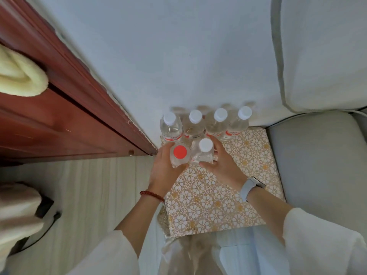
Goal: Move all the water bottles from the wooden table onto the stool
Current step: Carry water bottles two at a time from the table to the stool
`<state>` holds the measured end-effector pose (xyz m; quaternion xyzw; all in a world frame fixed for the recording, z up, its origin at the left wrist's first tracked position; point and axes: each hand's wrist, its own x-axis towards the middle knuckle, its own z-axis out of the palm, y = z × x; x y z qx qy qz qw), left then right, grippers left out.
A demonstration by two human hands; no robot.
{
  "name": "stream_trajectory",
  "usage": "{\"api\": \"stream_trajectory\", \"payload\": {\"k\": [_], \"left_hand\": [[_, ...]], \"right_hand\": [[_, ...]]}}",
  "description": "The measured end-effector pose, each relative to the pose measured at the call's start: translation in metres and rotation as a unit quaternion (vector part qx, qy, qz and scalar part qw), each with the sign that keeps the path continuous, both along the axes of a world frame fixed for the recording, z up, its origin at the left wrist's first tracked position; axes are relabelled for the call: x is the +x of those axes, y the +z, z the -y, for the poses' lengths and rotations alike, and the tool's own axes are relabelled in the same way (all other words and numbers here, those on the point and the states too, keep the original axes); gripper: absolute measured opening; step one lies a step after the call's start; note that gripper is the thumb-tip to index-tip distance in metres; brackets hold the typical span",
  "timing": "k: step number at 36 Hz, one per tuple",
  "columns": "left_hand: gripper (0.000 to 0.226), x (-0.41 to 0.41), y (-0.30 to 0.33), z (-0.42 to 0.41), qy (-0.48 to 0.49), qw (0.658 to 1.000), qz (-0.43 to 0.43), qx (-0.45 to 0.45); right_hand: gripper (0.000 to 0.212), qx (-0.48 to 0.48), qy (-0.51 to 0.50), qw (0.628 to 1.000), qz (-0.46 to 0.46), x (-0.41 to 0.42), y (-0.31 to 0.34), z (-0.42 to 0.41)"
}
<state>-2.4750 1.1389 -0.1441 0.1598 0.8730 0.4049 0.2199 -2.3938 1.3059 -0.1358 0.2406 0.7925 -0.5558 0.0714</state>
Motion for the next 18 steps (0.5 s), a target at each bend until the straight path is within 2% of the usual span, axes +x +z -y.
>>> {"api": "stream_trajectory", "payload": {"k": [3,10,18], "left_hand": [[0.071,-0.006,0.005,0.0,-0.012,1.0,-0.019,0.003],[0.053,-0.012,0.013,0.001,-0.024,0.998,-0.063,0.018],[0.048,-0.018,0.014,0.0,0.031,0.996,-0.081,0.035]], "right_hand": [[0.079,0.03,-0.01,0.999,-0.006,0.0,0.006,-0.001],[0.045,0.129,-0.027,0.99,-0.041,-0.013,0.012,0.009],[0.043,0.13,-0.019,0.991,-0.033,-0.019,0.014,0.01]]}}
